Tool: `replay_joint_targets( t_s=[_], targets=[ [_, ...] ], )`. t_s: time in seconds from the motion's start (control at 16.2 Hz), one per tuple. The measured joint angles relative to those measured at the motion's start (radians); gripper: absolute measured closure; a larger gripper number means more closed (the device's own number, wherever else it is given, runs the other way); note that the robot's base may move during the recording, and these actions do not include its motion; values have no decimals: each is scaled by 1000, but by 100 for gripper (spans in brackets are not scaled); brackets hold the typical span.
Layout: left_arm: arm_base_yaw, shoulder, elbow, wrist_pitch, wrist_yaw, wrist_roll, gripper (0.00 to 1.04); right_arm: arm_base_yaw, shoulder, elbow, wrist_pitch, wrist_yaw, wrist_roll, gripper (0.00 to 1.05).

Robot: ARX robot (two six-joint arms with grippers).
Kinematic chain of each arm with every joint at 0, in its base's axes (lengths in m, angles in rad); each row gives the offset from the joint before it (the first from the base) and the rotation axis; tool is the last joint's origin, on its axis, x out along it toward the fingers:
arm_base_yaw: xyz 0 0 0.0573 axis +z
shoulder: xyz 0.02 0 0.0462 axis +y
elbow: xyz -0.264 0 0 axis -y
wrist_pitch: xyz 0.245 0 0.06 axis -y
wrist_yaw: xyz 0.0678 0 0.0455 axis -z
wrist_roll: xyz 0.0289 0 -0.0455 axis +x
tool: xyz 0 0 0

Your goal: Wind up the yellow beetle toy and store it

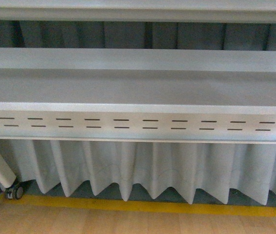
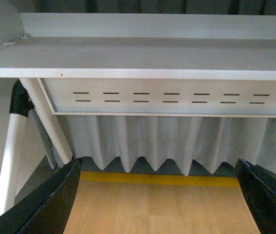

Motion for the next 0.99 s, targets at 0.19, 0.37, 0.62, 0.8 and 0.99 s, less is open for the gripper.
replay_joint_targets(
  t_s=[0.19,0.37,0.62,0.8,0.99],
  targets=[
    [0,0,0,0,0,0,7,0,0,0,0,0,0,7],
    [0,0,0,0,0,0,7,0,0,0,0,0,0,7],
    [0,0,0,0,0,0,7,0,0,0,0,0,0,7],
    [0,0,0,0,0,0,7,0,0,0,0,0,0,7],
    [0,0,0,0,0,0,7,0,0,0,0,0,0,7]
  ],
)
